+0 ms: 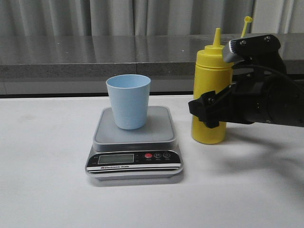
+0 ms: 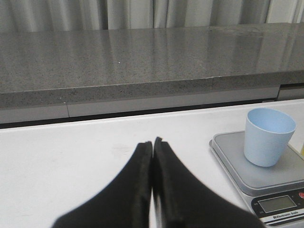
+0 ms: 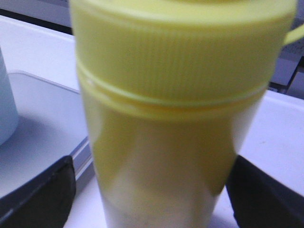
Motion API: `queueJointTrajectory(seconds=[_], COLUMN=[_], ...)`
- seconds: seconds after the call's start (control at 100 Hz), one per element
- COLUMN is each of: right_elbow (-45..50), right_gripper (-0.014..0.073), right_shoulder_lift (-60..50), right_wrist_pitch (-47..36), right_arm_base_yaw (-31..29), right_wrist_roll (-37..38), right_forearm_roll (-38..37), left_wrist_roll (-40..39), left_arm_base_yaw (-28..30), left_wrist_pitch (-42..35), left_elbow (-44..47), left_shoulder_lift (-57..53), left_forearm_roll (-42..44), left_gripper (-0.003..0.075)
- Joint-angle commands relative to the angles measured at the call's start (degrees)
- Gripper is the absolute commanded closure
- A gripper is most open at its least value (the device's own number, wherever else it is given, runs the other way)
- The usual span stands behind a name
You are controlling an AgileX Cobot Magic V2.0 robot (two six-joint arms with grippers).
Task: Pour seasoning into cup on scale with both arms
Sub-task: 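Open the right gripper and withdraw it from the bottle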
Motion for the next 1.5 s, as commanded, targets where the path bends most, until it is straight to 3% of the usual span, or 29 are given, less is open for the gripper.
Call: queueJointTrajectory(seconds=[0.0,0.44,0.85,0.97,1.31,1.49], right_elbow=[-0.6,2.2,12.3,14.0,14.1,14.1], right_gripper=[-0.0054,-0.0054,-0.0054,-0.0054,-0.0053,-0.0052], right_shoulder_lift=[-2.0,-4.9,-21.1,-29.4,-56.9,-69.9], right_wrist_pitch=[-4.7,-5.2,-4.1,2.5,31.8,44.9], right_arm_base_yaw=[-0.5,-0.5,-0.5,-0.5,-0.6,-3.3], right_wrist_roll=[-0.4,-0.4,-0.5,-1.3,-10.6,-11.6], right_forearm_roll=[-0.3,1.4,10.5,12.0,17.5,17.6], left_wrist_roll=[-0.2,-0.2,-0.2,-0.2,-0.2,-0.2], left_arm_base_yaw=[0.0,0.0,0.0,0.0,0.0,0.0], left_wrist_pitch=[-4.4,-4.4,-4.4,-4.4,-4.4,-4.4], left_elbow=[-1.5,-1.5,-1.5,-1.5,-1.5,-1.5], left_shoulder_lift=[0.5,0.5,0.5,0.5,0.5,0.5], left_forearm_roll=[-0.5,-0.5,-0.5,-0.5,-0.5,-0.5], left_gripper=[0.0740,0.0740,0.0740,0.0740,0.0740,0.0740])
